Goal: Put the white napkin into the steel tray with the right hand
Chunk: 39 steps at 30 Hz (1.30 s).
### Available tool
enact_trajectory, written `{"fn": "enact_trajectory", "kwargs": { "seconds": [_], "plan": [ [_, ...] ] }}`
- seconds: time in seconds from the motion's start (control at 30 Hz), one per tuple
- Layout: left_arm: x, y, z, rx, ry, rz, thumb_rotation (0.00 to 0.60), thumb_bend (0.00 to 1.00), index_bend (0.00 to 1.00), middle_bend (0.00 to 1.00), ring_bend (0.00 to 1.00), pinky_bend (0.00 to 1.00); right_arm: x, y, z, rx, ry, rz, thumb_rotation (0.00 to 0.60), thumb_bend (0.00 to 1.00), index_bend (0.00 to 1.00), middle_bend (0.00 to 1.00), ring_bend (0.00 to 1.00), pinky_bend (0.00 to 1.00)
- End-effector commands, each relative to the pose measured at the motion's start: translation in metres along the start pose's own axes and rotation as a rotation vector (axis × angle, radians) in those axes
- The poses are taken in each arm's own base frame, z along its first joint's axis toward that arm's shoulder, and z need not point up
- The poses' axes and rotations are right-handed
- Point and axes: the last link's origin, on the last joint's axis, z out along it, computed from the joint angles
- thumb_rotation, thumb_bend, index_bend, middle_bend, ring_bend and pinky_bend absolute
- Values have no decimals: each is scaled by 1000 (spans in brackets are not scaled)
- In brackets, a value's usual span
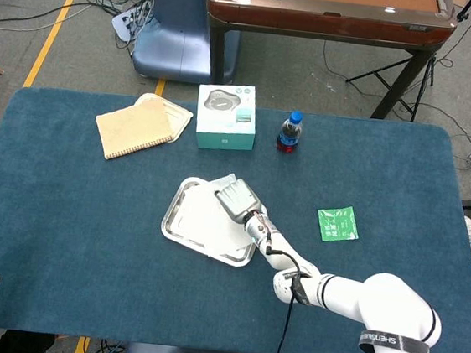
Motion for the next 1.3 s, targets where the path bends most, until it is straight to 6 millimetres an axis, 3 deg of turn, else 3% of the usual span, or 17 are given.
{"fn": "enact_trajectory", "kwargs": {
  "seconds": [0.03, 0.53, 1.3],
  "plan": [
    [0, -1, 0, 3, -1, 2, 600, 242, 87, 40, 29, 0, -1, -5, 5, 3, 2, -7, 600, 1000, 300, 1000, 1000, 1000],
    [-1, -3, -4, 25, 0, 9, 600, 242, 87, 40, 29, 0, -5, -14, 19, 18, -9, -30, 600, 1000, 286, 1000, 1000, 1000],
    [0, -5, -7, 39, 4, 16, 600, 242, 87, 40, 29, 0, -1, -49, 16, 166, 22, -47, 600, 1000, 278, 1000, 1000, 1000]
  ]
}}
